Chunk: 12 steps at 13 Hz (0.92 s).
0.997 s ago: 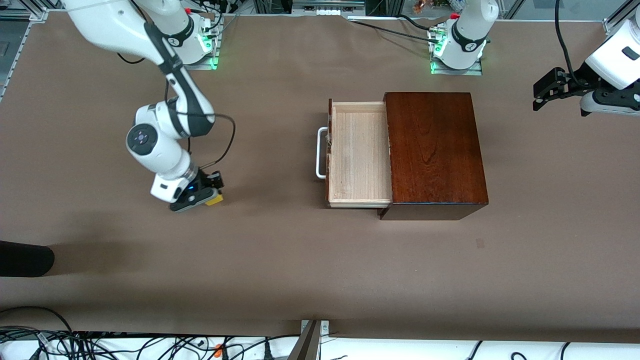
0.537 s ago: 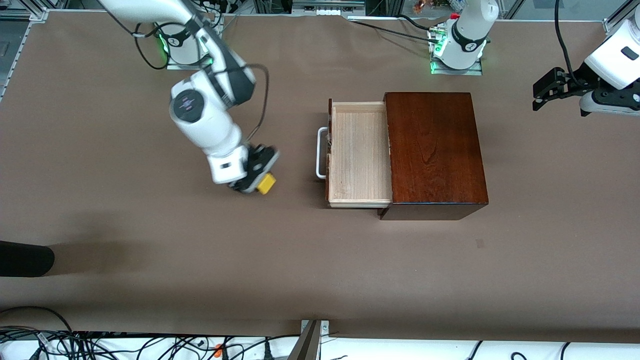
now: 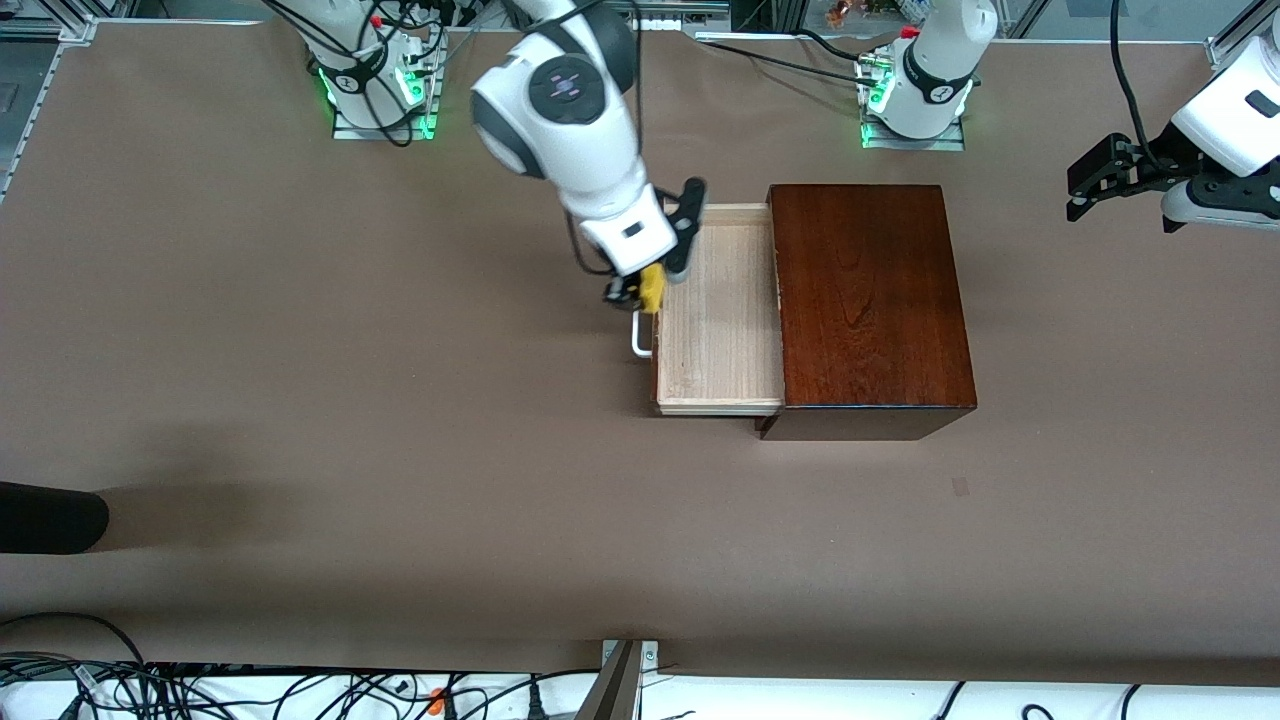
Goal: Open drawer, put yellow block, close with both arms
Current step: 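Carry the yellow cube with the right gripper over the open drawer, then lower the yellow cube into the drawer and open the right gripper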
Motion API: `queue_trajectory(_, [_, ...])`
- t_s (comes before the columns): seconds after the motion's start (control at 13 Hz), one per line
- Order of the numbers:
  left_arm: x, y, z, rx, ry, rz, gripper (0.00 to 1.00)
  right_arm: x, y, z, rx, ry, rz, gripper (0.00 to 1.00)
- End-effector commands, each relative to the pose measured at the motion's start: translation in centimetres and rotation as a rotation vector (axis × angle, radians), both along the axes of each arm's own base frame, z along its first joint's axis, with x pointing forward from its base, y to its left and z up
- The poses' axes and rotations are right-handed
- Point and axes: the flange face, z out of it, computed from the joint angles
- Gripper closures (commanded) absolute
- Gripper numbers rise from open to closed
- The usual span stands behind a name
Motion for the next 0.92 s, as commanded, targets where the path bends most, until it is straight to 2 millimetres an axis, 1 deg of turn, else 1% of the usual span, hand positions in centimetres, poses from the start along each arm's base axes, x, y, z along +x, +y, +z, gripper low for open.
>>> queue_trajectory(0.0, [0.0,-0.1,0.6,0.017,-0.011,-0.01,0.0,-1.5,2.6,0.2,-0.013,-0.016,0.039,0.75])
queue_trajectory(0.08, [0.0,-0.1,0.6,0.017,-0.011,-0.009,0.0,-2.2,3.6,-0.7,-0.025,-0.021,0.043,0.75])
queue_trajectory(0.23, [0.0,-0.1,0.6,0.017,-0.011,-0.009,0.0,-4.4,6.2,-2.8,-0.066,-0.051,0.041,0.75])
queue_trajectory(0.31, [0.0,-0.2,0.6,0.016,-0.011,-0.009,0.0,-4.3,6.7,-4.4,-0.087,-0.057,0.035,0.75])
queue_trajectory(0.46, [0.0,-0.2,0.6,0.016,-0.01,-0.009,0.0,-4.5,8.4,-6.2,-0.09,-0.059,0.044,0.75])
queue_trajectory(0.54, [0.0,-0.2,0.6,0.016,-0.01,-0.007,0.0,-4.2,8.6,-7.0,-0.096,-0.058,0.043,0.75])
queue_trajectory(0.69, [0.0,-0.2,0.6,0.014,-0.011,-0.009,0.0,-4.2,8.5,-7.3,-0.108,-0.068,0.052,0.75])
queue_trajectory(0.84, [0.0,-0.2,0.7,0.014,-0.013,-0.009,0.0,-4.2,8.5,-8.2,-0.117,-0.064,0.055,0.75])
